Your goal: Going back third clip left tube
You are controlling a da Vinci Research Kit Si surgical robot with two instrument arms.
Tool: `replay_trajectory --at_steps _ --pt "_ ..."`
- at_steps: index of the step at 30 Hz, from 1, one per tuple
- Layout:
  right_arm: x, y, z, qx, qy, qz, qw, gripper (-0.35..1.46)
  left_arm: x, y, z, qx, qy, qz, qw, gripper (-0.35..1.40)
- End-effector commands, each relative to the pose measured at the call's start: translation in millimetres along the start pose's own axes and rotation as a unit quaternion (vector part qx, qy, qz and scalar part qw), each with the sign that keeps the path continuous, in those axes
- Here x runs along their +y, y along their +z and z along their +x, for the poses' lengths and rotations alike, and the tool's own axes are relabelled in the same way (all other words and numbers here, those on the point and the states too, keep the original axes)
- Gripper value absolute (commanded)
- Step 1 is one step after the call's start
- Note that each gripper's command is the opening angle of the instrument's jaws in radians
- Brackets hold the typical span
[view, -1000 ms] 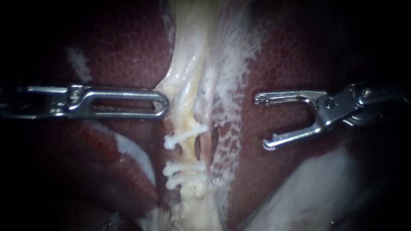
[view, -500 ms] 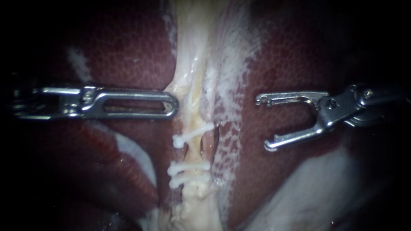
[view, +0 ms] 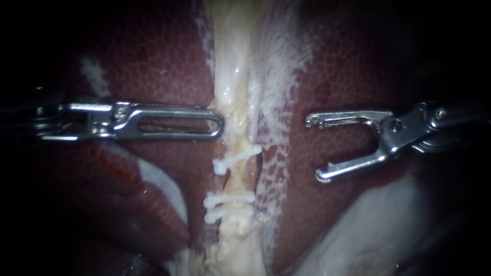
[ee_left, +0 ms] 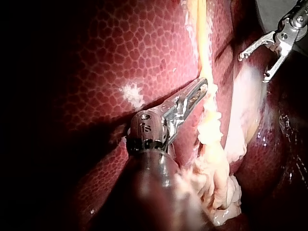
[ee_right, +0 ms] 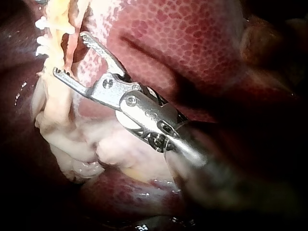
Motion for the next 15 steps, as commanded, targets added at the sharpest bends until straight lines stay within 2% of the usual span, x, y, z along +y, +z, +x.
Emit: replay_trajectory --at_steps 1,15 --pt "0.0 0.0 0.0 0.000 0.000 0.000 1.0000 0.60 0.1 0.0 0.0 0.000 -0.003 -0.001 1.0000 -0.35" --pt "-0.1 0.0 0.0 0.000 0.000 0.000 1.0000 0.60 -0.1 0.2 0.1 0.001 -0.003 0.001 1.0000 -0.35"
